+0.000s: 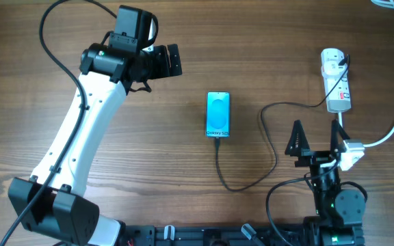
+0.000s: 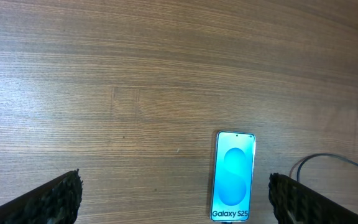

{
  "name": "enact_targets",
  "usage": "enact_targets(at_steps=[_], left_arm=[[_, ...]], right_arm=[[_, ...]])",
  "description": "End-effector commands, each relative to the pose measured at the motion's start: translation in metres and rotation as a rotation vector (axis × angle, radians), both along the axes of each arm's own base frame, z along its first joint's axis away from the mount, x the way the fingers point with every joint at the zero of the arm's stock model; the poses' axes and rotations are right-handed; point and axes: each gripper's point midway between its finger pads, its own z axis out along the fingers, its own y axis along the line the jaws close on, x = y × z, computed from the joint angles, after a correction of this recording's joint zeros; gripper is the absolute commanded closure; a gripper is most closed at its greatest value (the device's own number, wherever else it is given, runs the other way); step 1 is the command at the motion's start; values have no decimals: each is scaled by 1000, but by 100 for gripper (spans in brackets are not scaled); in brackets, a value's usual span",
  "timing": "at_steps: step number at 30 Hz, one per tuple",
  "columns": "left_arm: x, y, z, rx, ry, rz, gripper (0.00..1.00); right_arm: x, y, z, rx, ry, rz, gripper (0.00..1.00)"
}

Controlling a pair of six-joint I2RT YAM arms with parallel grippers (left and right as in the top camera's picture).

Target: Plug charger to phone and switch on socket

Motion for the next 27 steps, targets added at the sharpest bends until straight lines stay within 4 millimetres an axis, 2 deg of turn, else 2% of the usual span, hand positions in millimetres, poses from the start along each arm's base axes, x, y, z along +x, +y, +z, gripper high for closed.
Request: enact_targets(at_steps=[1,2,6,13,20,27], left_arm=[[2,1,-3,9,3,1,0],[2,1,-3,9,3,1,0],[2,1,-3,9,3,1,0],[2,1,-3,9,3,1,0],[2,1,-3,9,3,1,0],[2,1,-3,9,3,1,0]], right_arm=[[1,-10,-17,-21,63,-49,0],[1,-11,-25,-23,96,-54,0],[1,-4,-26,-133,94,-15,0],[1,-6,-26,-185,94,-26,0],[1,-5,-27,-327,87,-30,0],[1,-5,-27,-336,86,-30,0]])
